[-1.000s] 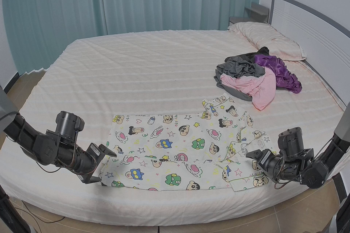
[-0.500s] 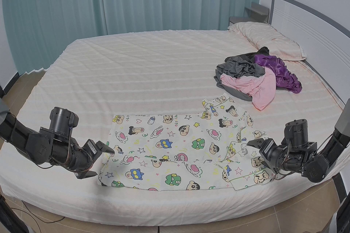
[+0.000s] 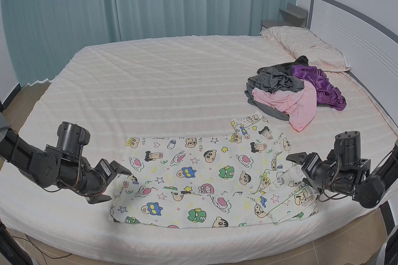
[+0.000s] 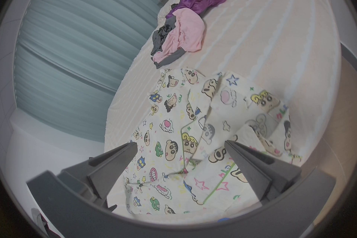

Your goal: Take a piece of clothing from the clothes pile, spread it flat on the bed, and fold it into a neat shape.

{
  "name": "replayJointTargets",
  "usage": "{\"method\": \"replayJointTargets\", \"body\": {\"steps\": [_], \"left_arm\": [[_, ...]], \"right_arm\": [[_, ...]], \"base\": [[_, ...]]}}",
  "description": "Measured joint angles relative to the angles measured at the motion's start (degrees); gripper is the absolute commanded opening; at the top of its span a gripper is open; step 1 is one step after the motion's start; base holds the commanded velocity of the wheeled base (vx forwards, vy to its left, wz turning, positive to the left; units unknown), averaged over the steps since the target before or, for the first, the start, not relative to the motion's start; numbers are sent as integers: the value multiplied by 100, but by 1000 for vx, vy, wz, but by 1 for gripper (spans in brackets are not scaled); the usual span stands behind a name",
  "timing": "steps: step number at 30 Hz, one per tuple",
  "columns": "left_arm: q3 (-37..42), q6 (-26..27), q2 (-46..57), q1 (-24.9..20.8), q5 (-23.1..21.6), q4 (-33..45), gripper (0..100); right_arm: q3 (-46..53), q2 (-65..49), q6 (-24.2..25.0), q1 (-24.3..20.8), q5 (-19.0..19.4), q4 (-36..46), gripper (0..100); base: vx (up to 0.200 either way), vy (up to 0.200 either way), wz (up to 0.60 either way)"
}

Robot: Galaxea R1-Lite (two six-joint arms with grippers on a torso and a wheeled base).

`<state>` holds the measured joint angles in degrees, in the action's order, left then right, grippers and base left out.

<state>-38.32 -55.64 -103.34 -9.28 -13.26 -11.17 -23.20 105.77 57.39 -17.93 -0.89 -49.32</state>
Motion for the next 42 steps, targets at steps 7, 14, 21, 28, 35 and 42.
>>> {"method": "replayJointTargets", "body": {"steps": [7, 14, 21, 28, 35, 42], "left_arm": [[-2, 16, -27, 2, 40, -5, 100], [-5, 24, -63, 13, 51, 0, 100], [-2, 29, -121, 2, 54, 0, 100], [6, 29, -157, -39, 51, 1, 100], [9, 29, -190, -50, 54, 1, 100], [9, 29, -236, -48, 54, 4, 100]], "right_arm": [[197, -144, -536, -127, 5, 898, 100], [208, -315, -941, -288, -1, 2132, 100], [219, -739, -1371, -312, -4, 2589, 100], [215, -1119, -1336, -539, 288, 2710, 100], [294, -769, -1002, -1173, 480, 2325, 100], [597, 121, -675, -1676, 34, 995, 100]], "base": [[0, 0, 0], [0, 0, 0], [0, 0, 0], [0, 0, 0], [0, 0, 0], [0, 0, 0]]}}
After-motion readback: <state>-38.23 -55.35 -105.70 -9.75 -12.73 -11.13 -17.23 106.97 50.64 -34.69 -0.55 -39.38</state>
